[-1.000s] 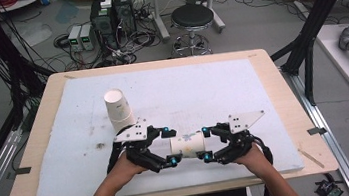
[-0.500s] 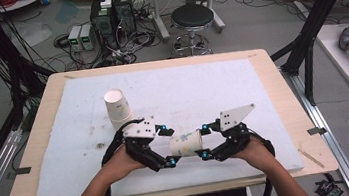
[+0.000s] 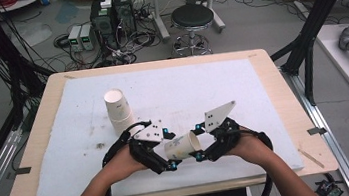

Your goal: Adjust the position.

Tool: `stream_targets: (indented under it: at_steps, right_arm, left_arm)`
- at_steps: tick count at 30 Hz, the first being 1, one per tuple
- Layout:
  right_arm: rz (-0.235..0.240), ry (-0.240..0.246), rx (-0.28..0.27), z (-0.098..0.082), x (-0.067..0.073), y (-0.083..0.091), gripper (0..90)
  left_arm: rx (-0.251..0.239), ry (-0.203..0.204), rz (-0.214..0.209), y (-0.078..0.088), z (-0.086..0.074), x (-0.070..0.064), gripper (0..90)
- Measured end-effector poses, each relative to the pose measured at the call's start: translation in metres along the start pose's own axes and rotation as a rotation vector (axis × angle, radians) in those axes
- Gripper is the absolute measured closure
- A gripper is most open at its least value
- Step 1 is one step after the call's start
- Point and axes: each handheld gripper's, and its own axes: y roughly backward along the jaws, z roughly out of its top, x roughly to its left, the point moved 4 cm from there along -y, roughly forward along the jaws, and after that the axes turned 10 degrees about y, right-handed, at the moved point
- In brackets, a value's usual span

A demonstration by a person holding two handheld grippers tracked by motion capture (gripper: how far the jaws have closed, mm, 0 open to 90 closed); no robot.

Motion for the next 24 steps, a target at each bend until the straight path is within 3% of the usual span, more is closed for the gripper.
stream_targets:
  at_steps: [5,24]
  right_arm:
    - [0.007,0.017,0.055,0.004,-0.001,-0.006,33.4]
    - [0.015,0.09,0.192,0.017,-0.002,-0.015,33.3]
  left_arm:
    - [0.045,-0.027,0.016,-0.002,0.001,0.0,19.0]
    - [0.121,-0.026,0.031,-0.01,-0.001,0.001,20.6]
